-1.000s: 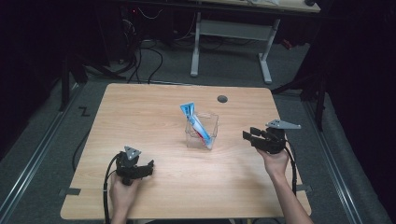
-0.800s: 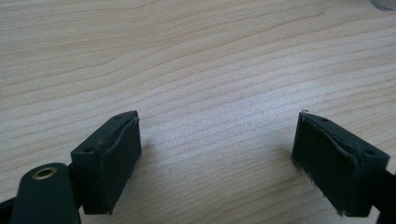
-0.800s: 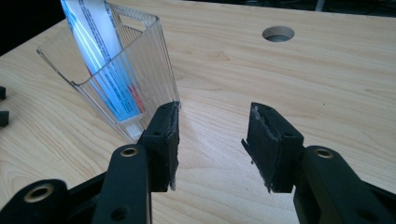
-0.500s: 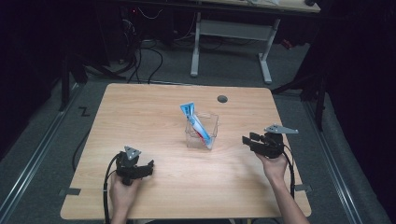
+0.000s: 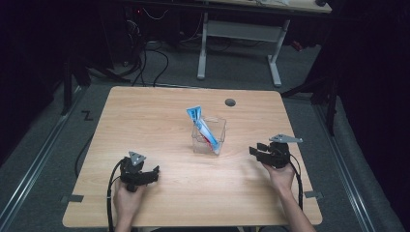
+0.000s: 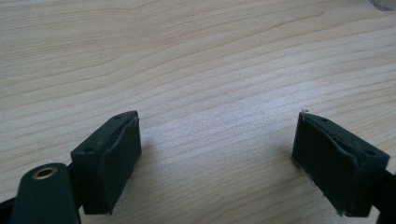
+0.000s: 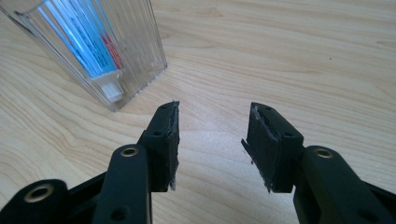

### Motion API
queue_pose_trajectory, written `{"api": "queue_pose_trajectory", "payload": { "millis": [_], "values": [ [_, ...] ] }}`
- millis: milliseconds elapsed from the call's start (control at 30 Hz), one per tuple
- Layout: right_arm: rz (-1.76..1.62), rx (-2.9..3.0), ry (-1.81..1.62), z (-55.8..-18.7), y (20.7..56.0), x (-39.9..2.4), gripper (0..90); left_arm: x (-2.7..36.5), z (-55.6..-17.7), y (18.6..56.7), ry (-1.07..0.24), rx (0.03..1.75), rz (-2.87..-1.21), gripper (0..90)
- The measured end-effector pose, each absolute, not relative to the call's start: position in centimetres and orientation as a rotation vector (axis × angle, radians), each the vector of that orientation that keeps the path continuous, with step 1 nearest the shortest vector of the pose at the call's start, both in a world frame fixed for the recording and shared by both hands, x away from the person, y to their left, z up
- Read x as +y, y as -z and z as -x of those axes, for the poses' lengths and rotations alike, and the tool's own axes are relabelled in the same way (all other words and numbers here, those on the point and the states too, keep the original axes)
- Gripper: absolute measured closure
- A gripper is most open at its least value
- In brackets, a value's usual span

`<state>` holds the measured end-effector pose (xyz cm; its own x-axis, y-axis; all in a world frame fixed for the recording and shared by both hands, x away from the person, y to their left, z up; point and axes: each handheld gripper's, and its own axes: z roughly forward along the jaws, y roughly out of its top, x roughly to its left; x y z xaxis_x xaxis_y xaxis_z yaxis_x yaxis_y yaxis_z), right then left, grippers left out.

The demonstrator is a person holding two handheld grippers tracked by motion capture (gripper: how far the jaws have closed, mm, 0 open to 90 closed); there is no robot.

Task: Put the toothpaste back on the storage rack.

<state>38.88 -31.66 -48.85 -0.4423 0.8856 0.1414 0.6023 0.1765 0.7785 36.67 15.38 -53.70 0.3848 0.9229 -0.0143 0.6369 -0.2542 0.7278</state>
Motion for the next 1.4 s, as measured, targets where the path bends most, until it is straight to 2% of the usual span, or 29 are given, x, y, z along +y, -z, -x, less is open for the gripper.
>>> {"api": "queue_pose_trajectory", "payload": {
  "millis": [1400],
  "values": [
    [-1.355, 2.2, -0.933, -39.8, 52.7, -28.8, 50.8, 15.4, -36.7, 53.7, -0.56, 1.336, -1.99, 15.8]
  ]
}}
